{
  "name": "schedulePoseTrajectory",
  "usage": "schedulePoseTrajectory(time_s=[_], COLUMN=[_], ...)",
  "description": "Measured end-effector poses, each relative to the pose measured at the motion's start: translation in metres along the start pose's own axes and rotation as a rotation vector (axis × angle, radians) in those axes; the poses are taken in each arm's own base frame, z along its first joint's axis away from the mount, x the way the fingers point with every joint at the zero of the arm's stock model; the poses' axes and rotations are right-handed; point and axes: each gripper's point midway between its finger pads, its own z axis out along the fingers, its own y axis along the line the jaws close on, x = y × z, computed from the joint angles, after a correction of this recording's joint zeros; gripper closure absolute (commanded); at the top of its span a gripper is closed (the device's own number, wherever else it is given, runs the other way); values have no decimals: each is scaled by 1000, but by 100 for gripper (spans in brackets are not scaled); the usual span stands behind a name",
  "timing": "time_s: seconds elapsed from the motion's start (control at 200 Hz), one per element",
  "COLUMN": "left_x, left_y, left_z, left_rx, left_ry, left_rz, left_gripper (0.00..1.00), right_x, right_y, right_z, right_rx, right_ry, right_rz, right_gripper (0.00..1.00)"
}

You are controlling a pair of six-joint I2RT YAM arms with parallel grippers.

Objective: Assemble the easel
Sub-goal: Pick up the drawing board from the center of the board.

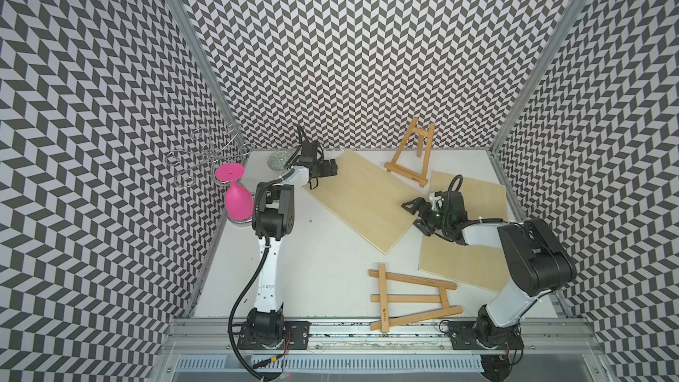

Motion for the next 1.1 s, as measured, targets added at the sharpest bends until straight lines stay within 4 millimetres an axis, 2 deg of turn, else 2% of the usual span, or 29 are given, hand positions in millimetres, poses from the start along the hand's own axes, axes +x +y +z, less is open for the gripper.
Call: schedulePoseTrajectory(time_s=[0.135, 0.386, 0.466, 0.621, 0.701, 0.756, 0.861, 1.097], left_x=[4, 5, 4, 8, 10, 12, 15, 19], left_y=[7, 13, 13, -4, -8, -9, -9, -9], left_z=[-7, -17, -20, -25, -28, -31, -35, -43], left_rx=[-7, -19, -18, 28, 40, 46, 55, 84], left_ry=[-9, -26, -32, -19, -15, -13, -10, -23], left_rz=[-7, -12, -16, -15, -17, -21, -31, -56], left_gripper=[7, 7, 7, 8, 8, 8, 8, 9], right_x=[9, 21, 24, 30, 33, 33, 33, 36], right_y=[-1, 1, 8, 37, 46, 48, 48, 54], right_z=[2, 6, 7, 7, 3, 1, 1, 7], right_rx=[5, -8, -40, -157, -194, -201, -200, -204], right_ry=[27, 59, 67, 81, 77, 74, 70, 79], right_rz=[10, 16, 5, -58, -85, -92, -109, -140], right_gripper=[19, 28, 29, 29, 32, 32, 41, 48])
